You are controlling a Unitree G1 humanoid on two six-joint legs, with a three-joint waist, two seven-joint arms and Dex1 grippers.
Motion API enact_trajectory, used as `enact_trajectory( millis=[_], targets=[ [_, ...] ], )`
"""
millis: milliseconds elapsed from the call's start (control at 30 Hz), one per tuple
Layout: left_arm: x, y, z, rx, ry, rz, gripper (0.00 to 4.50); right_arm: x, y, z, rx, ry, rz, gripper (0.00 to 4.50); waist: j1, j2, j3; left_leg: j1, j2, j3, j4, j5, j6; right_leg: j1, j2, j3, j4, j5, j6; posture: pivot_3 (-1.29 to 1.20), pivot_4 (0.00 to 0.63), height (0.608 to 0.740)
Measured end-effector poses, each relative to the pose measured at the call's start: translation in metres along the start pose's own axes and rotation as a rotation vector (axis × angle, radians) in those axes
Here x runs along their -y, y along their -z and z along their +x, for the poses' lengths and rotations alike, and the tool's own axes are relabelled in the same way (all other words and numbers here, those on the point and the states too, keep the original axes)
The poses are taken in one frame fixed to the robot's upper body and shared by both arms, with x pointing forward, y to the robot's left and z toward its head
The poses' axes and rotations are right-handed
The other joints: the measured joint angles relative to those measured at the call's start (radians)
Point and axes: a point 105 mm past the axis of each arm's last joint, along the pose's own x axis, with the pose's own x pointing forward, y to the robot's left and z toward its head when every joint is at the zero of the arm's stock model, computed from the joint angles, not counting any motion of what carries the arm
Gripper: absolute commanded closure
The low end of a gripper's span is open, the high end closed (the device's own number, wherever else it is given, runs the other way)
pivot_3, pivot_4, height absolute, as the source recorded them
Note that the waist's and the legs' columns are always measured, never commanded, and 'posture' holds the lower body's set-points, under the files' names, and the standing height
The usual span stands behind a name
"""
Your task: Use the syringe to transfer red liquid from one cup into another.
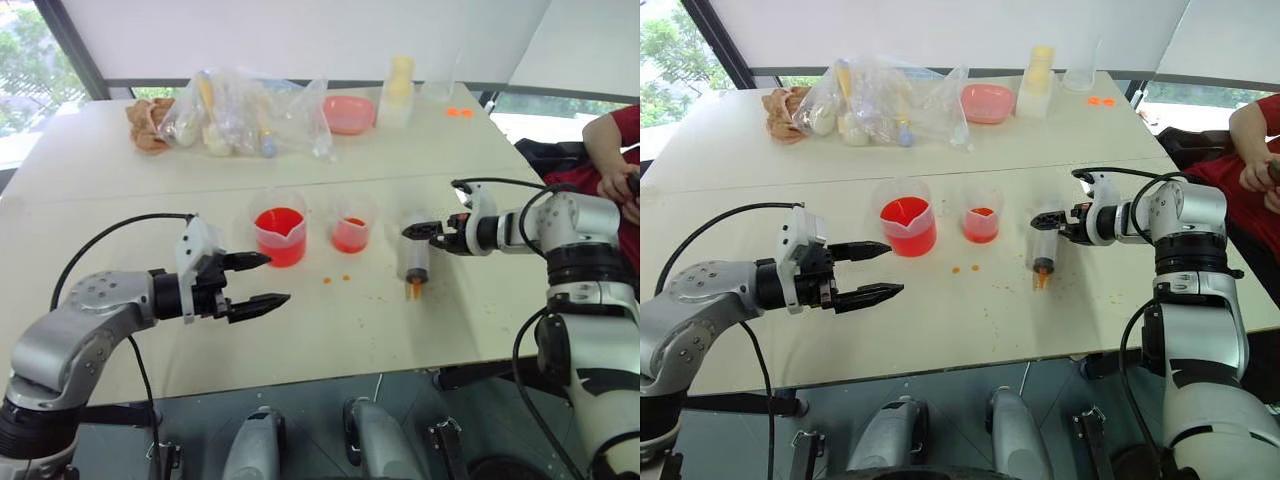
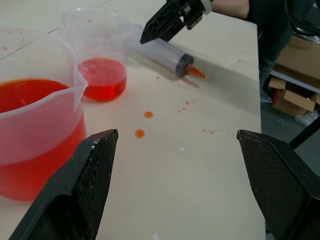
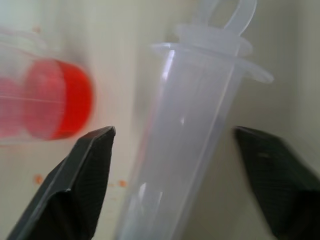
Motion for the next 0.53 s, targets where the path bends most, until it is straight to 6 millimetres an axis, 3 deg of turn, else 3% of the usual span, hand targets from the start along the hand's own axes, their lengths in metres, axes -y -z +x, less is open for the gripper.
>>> enact_trajectory(
  millis=[133, 233, 400, 467, 533],
  targets=[
    [-0.002, -0.001, 0.002, 0.021, -0.016, -0.016, 0.48, 0.002, 0.0, -0.003, 0.005, 0.007, -0.01, 0.09, 0.001, 0.0, 0.0, 0.0, 0.0, 0.0, 0.0, 0.0, 0.0, 0.0, 0.0, 0.0, 0.0, 0.0, 0.0, 0.0, 0.15, 0.74],
    [-0.009, -0.004, -0.003, 0.05, -0.057, -0.042, 0.48, 0.002, -0.005, -0.022, 0.057, -0.029, -0.079, 0.09, 0.006, 0.0, 0.0, -0.001, 0.0, 0.0, 0.0, 0.0, 0.0, 0.0, 0.0, 0.0, -0.001, 0.0, 0.0, 0.0, 0.15, 0.74],
    [-0.039, -0.03, -0.034, 0.178, -0.219, -0.078, 0.48, -0.026, -0.022, -0.082, 0.254, -0.259, -0.199, 0.09, 0.008, 0.0, 0.0, 0.0, 0.0, -0.001, 0.0, 0.0, 0.0, 0.0, 0.0, -0.001, -0.001, 0.0, 0.001, 0.0, 0.15, 0.74],
    [-0.052, -0.034, -0.053, 0.204, -0.291, -0.092, 0.48, -0.023, -0.014, -0.105, 0.313, -0.272, -0.281, 0.09, 0.011, 0.0, 0.0, 0.003, 0.0, -0.001, -0.002, 0.0, 0.001, 0.004, 0.0, -0.002, -0.004, -0.001, 0.001, 0.0, 0.15, 0.74],
    [-0.063, -0.03, -0.069, 0.196, -0.357, -0.117, 0.48, -0.014, 0.0, -0.108, 0.318, -0.237, -0.338, 0.09, 0.011, 0.0, 0.0, 0.004, 0.0, -0.001, -0.002, -0.001, 0.001, 0.006, 0.0, -0.002, -0.006, -0.001, 0.001, 0.0, 0.15, 0.74]
  ],
)
